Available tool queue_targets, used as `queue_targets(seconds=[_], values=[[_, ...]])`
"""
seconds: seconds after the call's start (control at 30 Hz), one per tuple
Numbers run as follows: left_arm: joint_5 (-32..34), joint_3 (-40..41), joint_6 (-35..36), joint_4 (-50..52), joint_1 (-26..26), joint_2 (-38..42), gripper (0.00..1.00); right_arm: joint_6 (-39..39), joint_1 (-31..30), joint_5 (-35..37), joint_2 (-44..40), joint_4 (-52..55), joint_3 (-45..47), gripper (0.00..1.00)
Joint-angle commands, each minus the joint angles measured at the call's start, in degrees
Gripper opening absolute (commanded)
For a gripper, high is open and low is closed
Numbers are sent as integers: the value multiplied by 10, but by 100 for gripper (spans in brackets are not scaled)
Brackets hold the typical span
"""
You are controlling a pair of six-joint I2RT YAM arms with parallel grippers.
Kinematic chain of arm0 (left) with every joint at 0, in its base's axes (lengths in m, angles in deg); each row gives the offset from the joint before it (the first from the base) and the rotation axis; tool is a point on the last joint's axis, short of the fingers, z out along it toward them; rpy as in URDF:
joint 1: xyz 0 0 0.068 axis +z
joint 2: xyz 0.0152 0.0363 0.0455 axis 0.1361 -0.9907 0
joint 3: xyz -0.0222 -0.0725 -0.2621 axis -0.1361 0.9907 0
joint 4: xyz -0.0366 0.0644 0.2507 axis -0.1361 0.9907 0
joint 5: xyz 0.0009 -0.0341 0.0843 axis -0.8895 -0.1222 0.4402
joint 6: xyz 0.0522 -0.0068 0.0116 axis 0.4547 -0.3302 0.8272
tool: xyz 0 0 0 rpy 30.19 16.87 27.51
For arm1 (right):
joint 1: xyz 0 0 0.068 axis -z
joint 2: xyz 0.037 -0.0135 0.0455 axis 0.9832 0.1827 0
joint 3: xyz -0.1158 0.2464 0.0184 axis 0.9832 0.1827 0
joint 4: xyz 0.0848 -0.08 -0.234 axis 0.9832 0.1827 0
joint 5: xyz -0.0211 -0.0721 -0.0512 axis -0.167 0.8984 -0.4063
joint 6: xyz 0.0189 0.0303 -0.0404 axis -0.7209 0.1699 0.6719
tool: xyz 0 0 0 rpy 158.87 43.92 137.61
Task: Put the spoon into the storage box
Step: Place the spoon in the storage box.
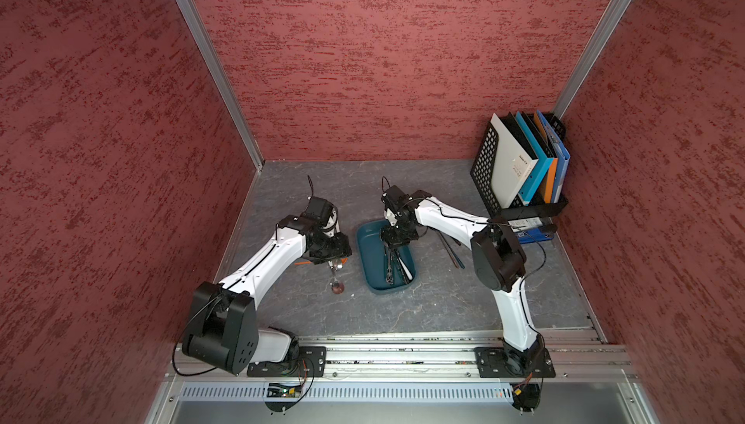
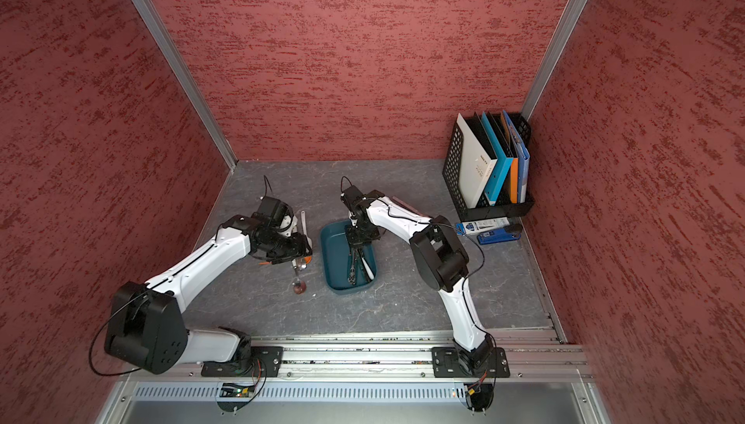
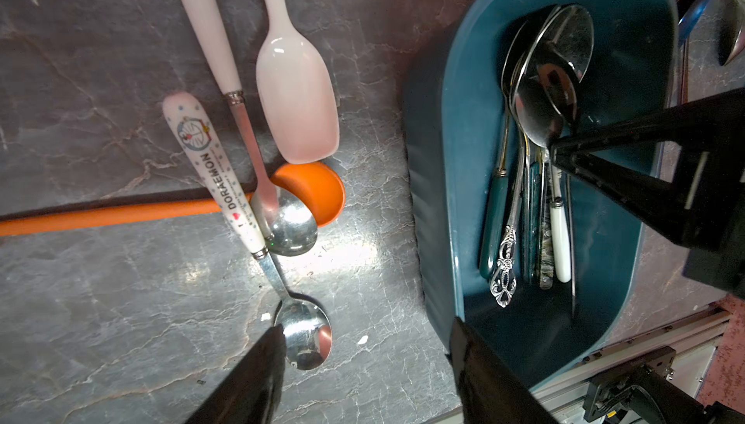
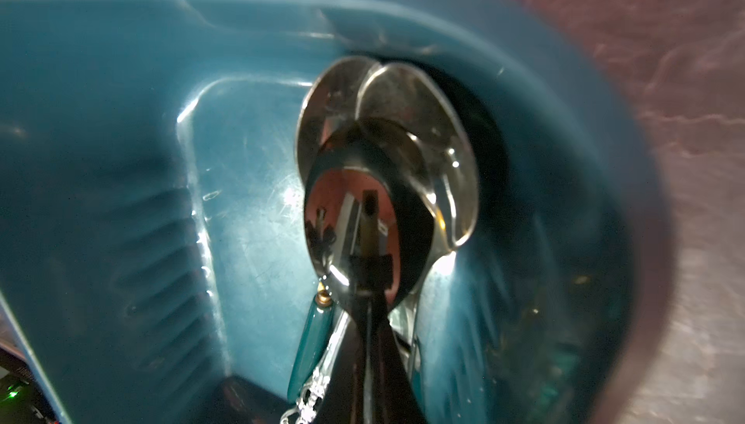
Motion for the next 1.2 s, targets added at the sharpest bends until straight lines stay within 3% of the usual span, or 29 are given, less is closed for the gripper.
queue_targets(seconds=[0.0, 0.3, 0.53, 0.8, 0.97, 1.17], values=[[8, -21, -5, 9, -6, -4, 68, -3, -3, -3, 19, -6, -15, 6], [13, -28, -5, 13, -10, -10, 68, -6, -2, 13, 27, 4, -9, 8], [16, -36, -6, 17, -14, -16, 68, -7, -2, 21, 3, 4, -5, 23], [28, -66, 2, 33, -31, -52, 68, 19, -2, 40, -38, 26, -12, 32], [48, -103, 15, 54, -53, -93, 68, 74, -2, 60, -89, 28, -11, 35], [51, -153, 22, 69, -77, -150, 68, 218, 22, 91, -132, 32, 7, 36]])
